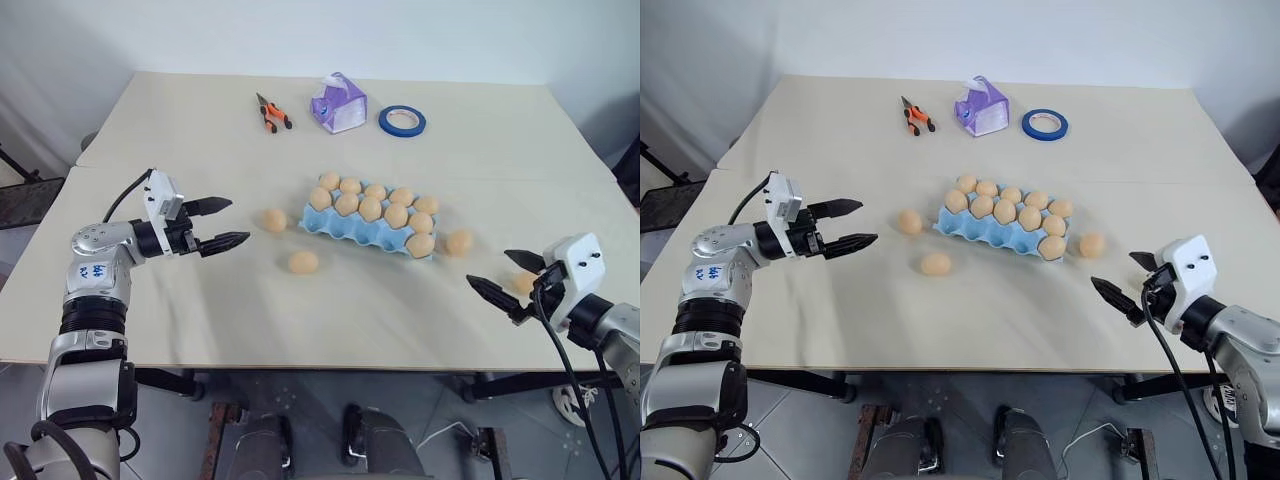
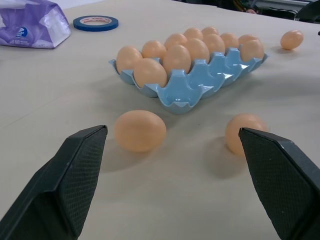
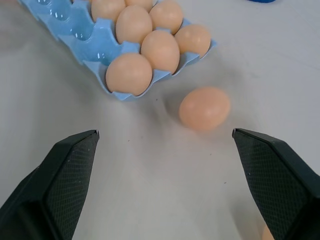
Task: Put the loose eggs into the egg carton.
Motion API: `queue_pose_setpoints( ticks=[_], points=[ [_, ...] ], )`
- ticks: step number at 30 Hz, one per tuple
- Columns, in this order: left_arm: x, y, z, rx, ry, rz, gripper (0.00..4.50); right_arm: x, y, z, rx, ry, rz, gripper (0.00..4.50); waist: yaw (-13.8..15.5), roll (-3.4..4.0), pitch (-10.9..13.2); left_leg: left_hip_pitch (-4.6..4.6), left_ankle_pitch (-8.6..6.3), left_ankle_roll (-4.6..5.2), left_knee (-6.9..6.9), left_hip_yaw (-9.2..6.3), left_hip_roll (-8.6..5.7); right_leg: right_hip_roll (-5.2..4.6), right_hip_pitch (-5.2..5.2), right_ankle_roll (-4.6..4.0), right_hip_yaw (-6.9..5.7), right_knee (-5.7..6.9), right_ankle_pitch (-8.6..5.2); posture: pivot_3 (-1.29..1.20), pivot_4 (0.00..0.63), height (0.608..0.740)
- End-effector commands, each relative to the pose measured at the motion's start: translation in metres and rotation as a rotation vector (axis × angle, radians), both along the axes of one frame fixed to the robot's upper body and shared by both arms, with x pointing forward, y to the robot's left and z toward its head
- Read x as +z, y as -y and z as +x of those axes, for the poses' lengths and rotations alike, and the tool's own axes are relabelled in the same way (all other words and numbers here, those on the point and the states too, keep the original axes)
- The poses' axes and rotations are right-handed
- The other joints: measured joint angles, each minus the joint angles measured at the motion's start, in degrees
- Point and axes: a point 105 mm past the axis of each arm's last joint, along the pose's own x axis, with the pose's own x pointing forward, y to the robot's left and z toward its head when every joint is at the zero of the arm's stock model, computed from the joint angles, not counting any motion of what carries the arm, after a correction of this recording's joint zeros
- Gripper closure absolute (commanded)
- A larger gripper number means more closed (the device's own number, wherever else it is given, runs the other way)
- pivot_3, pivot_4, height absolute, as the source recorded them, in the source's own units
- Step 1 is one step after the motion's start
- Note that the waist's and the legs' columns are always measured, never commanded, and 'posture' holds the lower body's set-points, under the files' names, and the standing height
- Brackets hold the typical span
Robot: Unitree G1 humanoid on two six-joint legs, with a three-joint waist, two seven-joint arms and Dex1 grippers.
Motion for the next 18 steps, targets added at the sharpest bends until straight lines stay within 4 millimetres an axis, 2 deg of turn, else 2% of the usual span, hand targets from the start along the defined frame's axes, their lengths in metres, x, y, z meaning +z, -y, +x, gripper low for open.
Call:
queue_pose_setpoints(
  ticks=[1,7,11,15,18],
  points=[
    [0.015,-0.002,0.003,0.013,0.07,0.012,0.02,0.018,0.004,-0.002,-0.003,0.067,-0.022,0.0,0.01,0.0,0.0,0.0,0.0,0.0,0.0,0.0,0.0,0.0,0.0,0.0,0.0,0.0,0.0,0.0,0.15,0.74],
    [0.016,0.001,0.01,0.038,0.061,0.002,0.02,0.025,0.013,-0.004,-0.076,0.102,-0.017,0.0,0.06,0.0,0.0,0.0,-0.03,-0.05,0.0,0.0,-0.01,0.0,0.0,0.0,0.0,0.0,0.0,0.0,0.15,0.74],
    [0.017,0.009,0.009,-0.001,0.04,0.001,0.02,0.034,0.03,-0.01,-0.201,0.154,-0.007,0.0,0.08,0.0,0.0,0.0,-0.04,-0.05,0.0,0.0,0.0,0.0,0.01,0.0,-0.01,-0.01,0.0,0.0,0.15,0.74],
    [0.007,0.023,0.015,0.0,-0.02,0.074,0.02,0.036,0.044,-0.032,-0.326,0.169,0.061,0.0,0.54,0.0,0.0,-0.01,-0.04,-0.05,-0.01,-0.02,0.0,0.02,0.01,0.0,-0.02,-0.01,0.0,0.0,0.15,0.74],
    [0.017,0.039,0.004,-0.147,0.035,0.018,0.02,0.032,0.051,-0.049,-0.409,0.164,0.092,0.0,0.88,0.0,0.0,-0.03,-0.07,-0.09,-0.01,0.0,-0.02,0.03,0.01,0.01,0.0,-0.03,0.0,0.0,0.15,0.74]
  ],
)
